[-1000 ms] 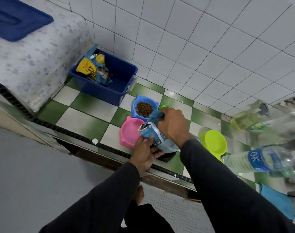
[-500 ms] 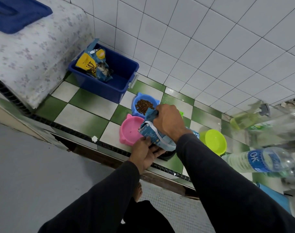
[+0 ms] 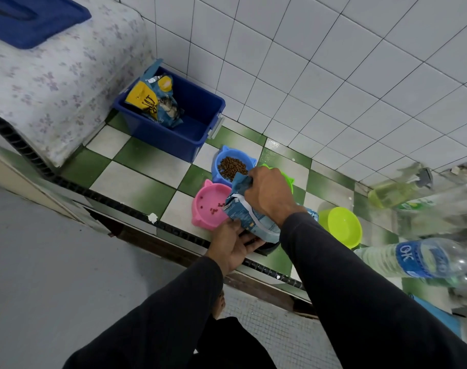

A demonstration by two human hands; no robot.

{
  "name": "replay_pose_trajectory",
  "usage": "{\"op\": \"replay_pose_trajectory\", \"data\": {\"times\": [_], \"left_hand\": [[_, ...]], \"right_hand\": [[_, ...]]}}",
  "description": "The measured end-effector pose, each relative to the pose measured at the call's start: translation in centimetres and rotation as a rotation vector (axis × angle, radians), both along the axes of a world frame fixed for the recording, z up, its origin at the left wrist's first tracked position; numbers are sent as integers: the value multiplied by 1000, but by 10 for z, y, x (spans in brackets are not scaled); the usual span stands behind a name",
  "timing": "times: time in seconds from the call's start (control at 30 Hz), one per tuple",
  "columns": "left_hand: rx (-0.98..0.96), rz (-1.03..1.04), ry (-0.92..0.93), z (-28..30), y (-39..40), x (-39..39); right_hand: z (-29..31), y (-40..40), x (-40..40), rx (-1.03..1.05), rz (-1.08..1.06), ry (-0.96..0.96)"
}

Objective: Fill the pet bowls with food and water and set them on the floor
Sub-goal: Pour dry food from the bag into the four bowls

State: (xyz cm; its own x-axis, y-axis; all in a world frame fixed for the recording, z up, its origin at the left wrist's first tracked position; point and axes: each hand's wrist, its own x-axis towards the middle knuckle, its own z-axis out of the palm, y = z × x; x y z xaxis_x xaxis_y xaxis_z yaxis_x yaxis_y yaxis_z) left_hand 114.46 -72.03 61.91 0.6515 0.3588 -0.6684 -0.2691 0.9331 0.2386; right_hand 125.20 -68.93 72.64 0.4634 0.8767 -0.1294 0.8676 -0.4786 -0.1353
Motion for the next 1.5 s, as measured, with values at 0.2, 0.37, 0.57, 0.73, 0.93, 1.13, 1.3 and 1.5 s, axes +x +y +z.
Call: {"op": "replay_pose_trajectory", "data": {"times": [0.2, 0.37, 0.57, 0.73, 0.93, 1.13, 1.3, 1.5], "left_hand": [[-7, 8, -1, 0, -1, 1], [-5, 5, -3, 2, -2, 1], [-24, 14, -6, 4, -2, 2], [-26, 7, 5, 4, -3, 5], [-14, -9, 19, 3, -4, 6], [9, -36, 38, 5, -4, 7], [10, -37, 47, 7, -3, 6], [19, -36, 27, 7, -2, 5]], "right_hand": [[0, 0, 2, 4, -8, 13], [0, -2, 3, 10, 5, 12], [-2, -1, 5, 6, 12, -5], [-2, -1, 6, 4, 21, -8], [-3, 0, 7, -4, 27, -3], [-3, 0, 7, -1, 22, 2], [-3, -1, 7, -15, 28, 3], [-1, 0, 8, 5, 16, 16]]}}
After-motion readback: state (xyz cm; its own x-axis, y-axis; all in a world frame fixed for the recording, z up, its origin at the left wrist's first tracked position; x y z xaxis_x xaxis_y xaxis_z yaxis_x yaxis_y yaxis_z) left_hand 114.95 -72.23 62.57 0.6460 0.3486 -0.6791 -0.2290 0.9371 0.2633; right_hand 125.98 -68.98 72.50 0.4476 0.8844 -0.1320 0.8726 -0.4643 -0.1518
